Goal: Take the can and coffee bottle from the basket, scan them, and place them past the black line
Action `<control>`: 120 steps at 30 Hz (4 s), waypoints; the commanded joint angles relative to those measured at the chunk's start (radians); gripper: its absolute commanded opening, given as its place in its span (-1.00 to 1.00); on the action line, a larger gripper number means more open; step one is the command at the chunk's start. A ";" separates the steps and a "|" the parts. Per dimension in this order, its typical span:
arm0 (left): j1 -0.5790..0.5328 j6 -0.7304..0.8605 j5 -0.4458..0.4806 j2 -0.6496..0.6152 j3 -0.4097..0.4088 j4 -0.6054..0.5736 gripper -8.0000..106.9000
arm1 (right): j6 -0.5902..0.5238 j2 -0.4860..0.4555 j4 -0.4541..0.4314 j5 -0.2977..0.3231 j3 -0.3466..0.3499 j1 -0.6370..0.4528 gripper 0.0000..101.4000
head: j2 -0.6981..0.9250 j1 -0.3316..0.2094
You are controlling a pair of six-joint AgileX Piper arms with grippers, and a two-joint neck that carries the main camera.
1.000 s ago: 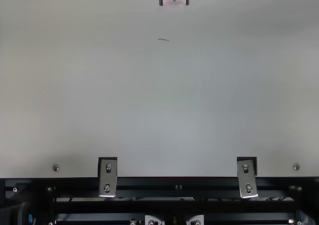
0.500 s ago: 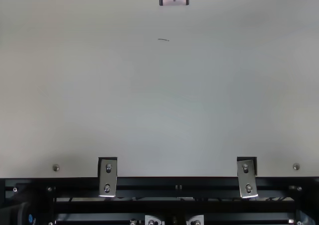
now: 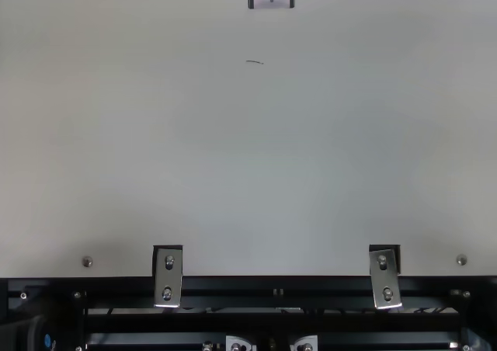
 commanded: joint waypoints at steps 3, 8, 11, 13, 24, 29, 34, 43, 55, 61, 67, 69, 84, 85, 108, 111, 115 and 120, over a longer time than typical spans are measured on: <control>0.000 0.000 0.000 0.000 0.000 0.000 0.71 | -0.047 -0.023 0.093 0.071 0.013 0.022 1.00 | -0.018 -0.030; 0.000 0.000 0.000 0.000 0.000 0.000 0.71 | -0.097 -0.056 0.218 0.127 0.035 0.048 1.00 | -0.018 -0.030; 0.000 0.000 0.000 0.000 0.000 0.000 0.71 | -0.097 -0.060 0.210 0.128 0.036 0.050 1.00 | -0.018 -0.030; 0.000 0.000 0.000 0.000 0.000 0.000 0.71 | -0.097 -0.060 0.248 0.138 0.036 0.050 1.00 | -0.018 -0.030; 0.000 0.000 0.000 0.000 0.000 0.000 0.71 | 0.138 -0.047 0.258 0.214 0.014 0.068 1.00 | -0.018 -0.030; 0.000 0.000 0.000 0.000 0.000 0.000 0.71 | 0.267 -0.047 0.319 0.286 -0.009 0.085 1.00 | -0.018 -0.030; 0.000 0.000 0.000 0.000 0.000 0.000 0.71 | 0.336 -0.071 0.308 0.309 -0.007 0.122 1.00 | -0.018 -0.030; 0.000 0.000 0.000 0.000 0.000 0.000 0.71 | 0.419 -0.215 0.183 0.347 0.087 0.157 1.00 | -0.018 -0.030; 0.000 0.000 0.000 0.000 0.000 0.000 0.71 | 0.515 -0.454 -0.046 0.430 0.251 0.133 1.00 | -0.018 -0.030; 0.000 0.000 0.000 0.000 0.000 0.000 0.71 | 0.541 -0.560 -0.206 0.460 0.325 0.106 1.00 | -0.018 -0.030; 0.000 0.000 0.000 0.000 0.000 0.000 0.71 | 0.561 -0.681 -0.366 0.491 0.404 0.073 1.00 | -0.018 -0.030; 0.000 0.000 0.000 0.000 0.000 0.000 0.71 | 0.571 -0.725 -0.416 0.505 0.430 0.062 1.00 | -0.018 -0.030; -0.035 -0.094 0.054 -0.027 -0.021 0.133 0.71 | 0.595 -0.844 -0.536 0.556 0.501 0.027 1.00 | -0.018 -0.030; -0.046 -0.103 0.066 -0.038 -0.023 0.165 0.71 | 0.595 -0.845 -0.536 0.558 0.501 0.027 1.00 | -0.018 -0.030; -0.191 -0.384 0.248 -0.471 0.176 0.691 0.71 | 0.595 -0.847 -0.536 0.558 0.501 0.027 1.00 | -0.018 -0.030; -0.203 -0.398 0.245 -0.527 0.230 0.731 0.71 | 0.595 -0.847 -0.536 0.558 0.501 0.027 1.00 | -0.018 -0.030; -0.212 -0.404 0.223 -0.583 0.301 0.771 0.71 | 0.595 -0.847 -0.536 0.558 0.501 0.027 1.00 | -0.018 -0.030; -0.213 -0.403 0.224 -0.583 0.300 0.771 0.71 | 0.595 -0.847 -0.536 0.558 0.501 0.027 1.00 | -0.018 -0.030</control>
